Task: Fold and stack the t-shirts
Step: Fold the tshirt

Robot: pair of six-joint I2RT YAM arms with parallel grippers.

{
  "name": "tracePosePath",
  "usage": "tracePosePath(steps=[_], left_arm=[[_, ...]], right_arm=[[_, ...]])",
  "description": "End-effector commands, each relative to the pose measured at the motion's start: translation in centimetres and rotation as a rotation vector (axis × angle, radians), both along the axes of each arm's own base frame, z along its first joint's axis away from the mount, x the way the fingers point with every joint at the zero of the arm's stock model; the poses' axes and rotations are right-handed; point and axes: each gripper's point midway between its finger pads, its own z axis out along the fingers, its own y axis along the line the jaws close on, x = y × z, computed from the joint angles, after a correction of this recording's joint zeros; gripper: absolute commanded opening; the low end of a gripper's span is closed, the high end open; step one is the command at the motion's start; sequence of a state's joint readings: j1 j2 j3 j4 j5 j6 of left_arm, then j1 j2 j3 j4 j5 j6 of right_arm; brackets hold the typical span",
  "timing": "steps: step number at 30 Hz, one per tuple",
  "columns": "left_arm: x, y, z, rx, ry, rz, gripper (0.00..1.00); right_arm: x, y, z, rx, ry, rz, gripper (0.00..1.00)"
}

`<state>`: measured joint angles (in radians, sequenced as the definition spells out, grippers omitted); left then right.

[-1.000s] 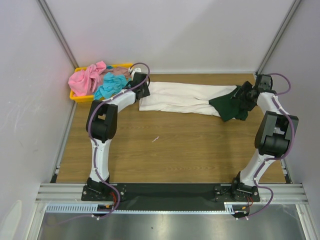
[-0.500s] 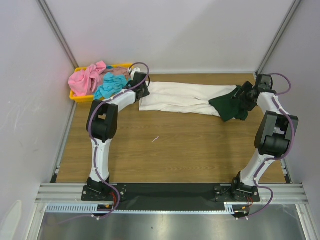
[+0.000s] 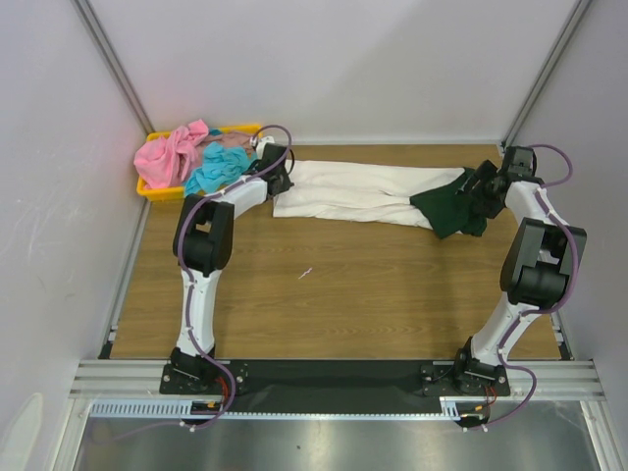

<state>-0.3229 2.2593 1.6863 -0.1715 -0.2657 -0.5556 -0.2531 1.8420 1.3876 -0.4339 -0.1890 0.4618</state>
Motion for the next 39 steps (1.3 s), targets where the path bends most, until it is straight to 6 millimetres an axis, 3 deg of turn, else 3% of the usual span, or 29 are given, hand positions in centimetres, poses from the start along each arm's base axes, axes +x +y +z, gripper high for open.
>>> tracePosePath(steps=[1, 18, 24, 31, 32, 39], left_arm=[[1.9, 0.1, 2.3, -0.026, -0.064, 0.021, 0.0], [2.1, 3.7, 6.3, 0.11, -0.162, 0.093, 0.0], [2.0, 3.9, 6.2, 0.111, -0.167, 0.101, 0.0], [2.1, 4.0, 5.5, 0.119, -0.155, 0.111, 0.0], [2.1, 4.1, 5.3, 0.121, -0.152, 0.112, 0.0], [2.1, 4.3, 5.0, 0.12, -0.146, 0.109, 0.0]], right_arm=[[0.0, -0.5, 1.9, -0.024, -0.037, -0.012, 0.72], [-0.2, -0.3, 1.9, -0.017, -0.034, -0.011, 0.72], [-0.5, 0.9, 2.0, -0.002, -0.038, 0.006, 0.72], [-3.4, 4.0, 0.4, 0.088, -0.015, -0.029, 0.7], [-3.9, 4.4, -0.6, 0.101, -0.016, -0.039, 0.7], [-3.8, 5.2, -1.2, 0.137, -0.044, -0.077, 0.68]])
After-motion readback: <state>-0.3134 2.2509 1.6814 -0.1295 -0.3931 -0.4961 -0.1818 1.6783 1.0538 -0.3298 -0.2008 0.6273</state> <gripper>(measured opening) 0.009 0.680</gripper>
